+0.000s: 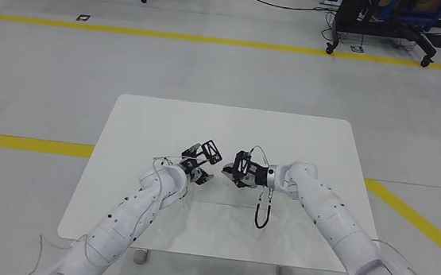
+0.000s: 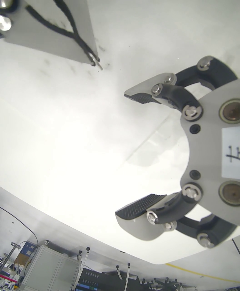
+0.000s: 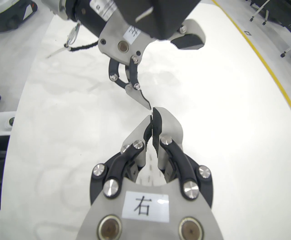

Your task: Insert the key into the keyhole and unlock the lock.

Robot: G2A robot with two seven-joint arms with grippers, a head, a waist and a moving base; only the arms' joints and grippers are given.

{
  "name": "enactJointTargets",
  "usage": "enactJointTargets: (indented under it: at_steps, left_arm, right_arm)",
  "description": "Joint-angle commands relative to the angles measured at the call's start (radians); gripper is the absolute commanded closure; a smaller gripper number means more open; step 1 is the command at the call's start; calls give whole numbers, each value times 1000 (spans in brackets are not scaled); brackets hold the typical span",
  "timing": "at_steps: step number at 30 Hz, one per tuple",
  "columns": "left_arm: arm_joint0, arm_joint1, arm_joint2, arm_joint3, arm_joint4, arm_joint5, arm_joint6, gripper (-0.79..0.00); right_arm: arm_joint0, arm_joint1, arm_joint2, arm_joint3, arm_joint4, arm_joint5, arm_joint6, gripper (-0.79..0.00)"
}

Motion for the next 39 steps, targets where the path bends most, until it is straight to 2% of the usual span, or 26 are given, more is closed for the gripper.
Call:
enactJointTargets:
  at_steps: [1,6,11,22,24,26,28,31,33,35,39]
  left_arm:
    - [-1,0,-8,-5,-3,8,13,-785]
    - [8,9,-77,-52,-31,36,55,-785]
    - [69,35,-208,-154,-77,58,126,-785]
    - [73,37,-217,-168,-68,66,129,-785]
    - [84,37,-229,-170,-117,55,165,-785]
    - [102,38,-266,-151,-248,-12,235,-785]
    - [103,40,-312,-108,-418,-126,281,-785]
    - [92,41,-358,-22,-689,-326,311,-785]
    - [69,41,-377,56,-878,-446,289,-785]
    - [43,41,-377,109,-978,-505,238,-785]
    - [39,41,-375,117,-992,-520,225,-785]
  right_arm:
    - [-17,12,26,-12,6,-4,-20,0]
    - [-70,43,101,-55,31,-12,-93,0]
    - [-147,76,196,-94,93,-22,-235,0]
    - [-154,77,204,-97,107,-18,-252,0]
    - [-154,77,204,-97,107,-18,-252,0]
    - [-173,73,210,-97,171,-13,-243,0]
    - [-182,70,226,-75,289,-63,-241,0]
    - [-184,67,245,-36,450,-127,-200,0]
    - [-193,65,239,-29,561,-129,-154,0]
    - [-197,68,232,-26,665,-129,-79,0]
    - [-197,69,232,-28,680,-129,-66,0]
